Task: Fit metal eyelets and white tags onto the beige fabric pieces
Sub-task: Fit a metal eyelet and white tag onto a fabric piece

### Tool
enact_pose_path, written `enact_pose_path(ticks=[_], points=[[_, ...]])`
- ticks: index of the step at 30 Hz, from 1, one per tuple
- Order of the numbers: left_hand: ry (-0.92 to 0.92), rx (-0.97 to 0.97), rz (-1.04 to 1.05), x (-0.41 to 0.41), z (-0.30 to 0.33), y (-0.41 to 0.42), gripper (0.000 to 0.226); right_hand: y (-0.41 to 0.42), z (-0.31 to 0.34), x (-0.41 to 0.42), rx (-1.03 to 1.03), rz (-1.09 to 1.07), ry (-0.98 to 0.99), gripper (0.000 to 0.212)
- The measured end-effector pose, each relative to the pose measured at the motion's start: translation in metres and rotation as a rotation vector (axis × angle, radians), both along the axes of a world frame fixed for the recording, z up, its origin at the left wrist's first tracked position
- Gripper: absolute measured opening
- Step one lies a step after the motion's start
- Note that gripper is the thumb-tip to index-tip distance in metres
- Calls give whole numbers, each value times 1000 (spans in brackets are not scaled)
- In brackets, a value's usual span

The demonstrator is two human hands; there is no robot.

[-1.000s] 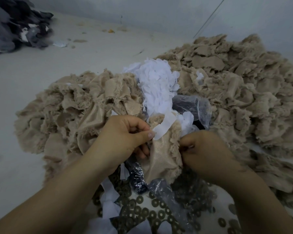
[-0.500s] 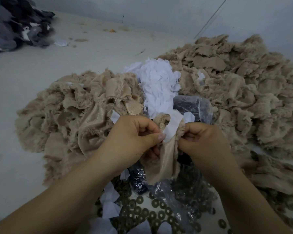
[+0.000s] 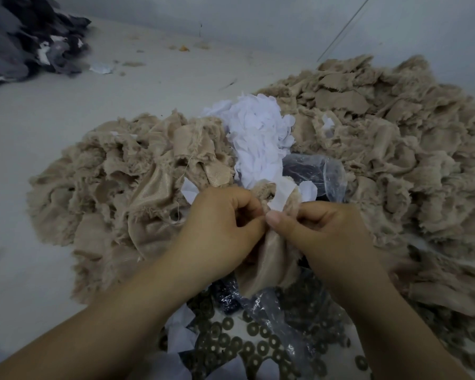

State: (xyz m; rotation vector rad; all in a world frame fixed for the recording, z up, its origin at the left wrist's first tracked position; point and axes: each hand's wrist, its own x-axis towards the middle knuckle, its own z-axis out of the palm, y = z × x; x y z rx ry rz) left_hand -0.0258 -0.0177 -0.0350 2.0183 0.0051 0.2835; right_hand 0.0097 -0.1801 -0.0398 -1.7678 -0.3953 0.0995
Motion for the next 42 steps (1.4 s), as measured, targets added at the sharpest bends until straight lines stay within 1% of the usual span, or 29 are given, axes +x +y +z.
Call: enact_pose_path(ticks=[1,2,3,6,7,9,11,12,14,16,17,19,20,21,22,23,24,26,28,31,33,35,38,39,41,42], points=[[8,-14,2,0,0,-1,22,0,-1,0,-4,-29,6,61],[29,-70,-2,1,-1,0,20,1,-2,1,10,-62,31,64],[57,-171,-18,2,-1,0,18,0,-3,2,41,-83,66,63],[128,-482,-80,4,-1,4,15,-1,-4,4,140,-72,213,49],[144,-546,-90,4,-1,6,16,-1,-4,4,159,-58,245,47],[165,-604,-88,5,-2,7,14,1,-5,4,184,-31,280,53],[144,-567,-49,5,-5,6,17,2,-5,4,213,-19,311,60],[94,-501,-20,5,-6,6,18,2,-5,4,230,-21,324,62],[-68,-355,8,2,-6,3,15,1,-4,3,240,-34,322,63],[-221,-232,-32,-2,-4,1,9,0,-6,4,224,-47,292,61],[-280,-125,-46,-3,-3,0,11,0,-7,4,215,-52,276,63],[-315,107,-45,-1,-3,-1,19,1,-6,3,202,-48,266,69],[-293,158,-33,1,-3,-2,20,2,-6,3,197,-43,267,71],[-269,153,-21,2,-2,-2,17,3,-5,2,190,-39,267,71],[-255,120,-8,3,-2,-2,13,3,-5,2,178,-34,256,66],[-244,73,7,4,-3,-2,9,1,-6,3,161,-27,234,56],[-221,12,22,5,-4,-1,6,0,-8,5,152,-13,219,45],[-135,-196,41,6,-3,0,4,-1,-8,5,165,41,232,27],[-47,-412,61,9,-2,0,7,-1,-10,5,168,57,241,25],[35,-585,84,12,-2,-3,18,0,-10,4,153,16,236,26],[67,-618,67,12,-3,-4,25,0,-10,4,167,10,253,23],[69,-574,-8,11,-6,0,29,0,-11,5,172,-6,265,23],[50,-506,-157,7,-8,3,30,0,-12,5,166,-41,281,33],[49,-504,-151,8,-10,4,29,0,-12,5,171,-40,282,29],[40,-514,-83,10,-12,5,18,1,-12,5,164,-32,280,16],[38,-521,-49,10,-12,4,13,0,-12,4,149,-32,276,14]])
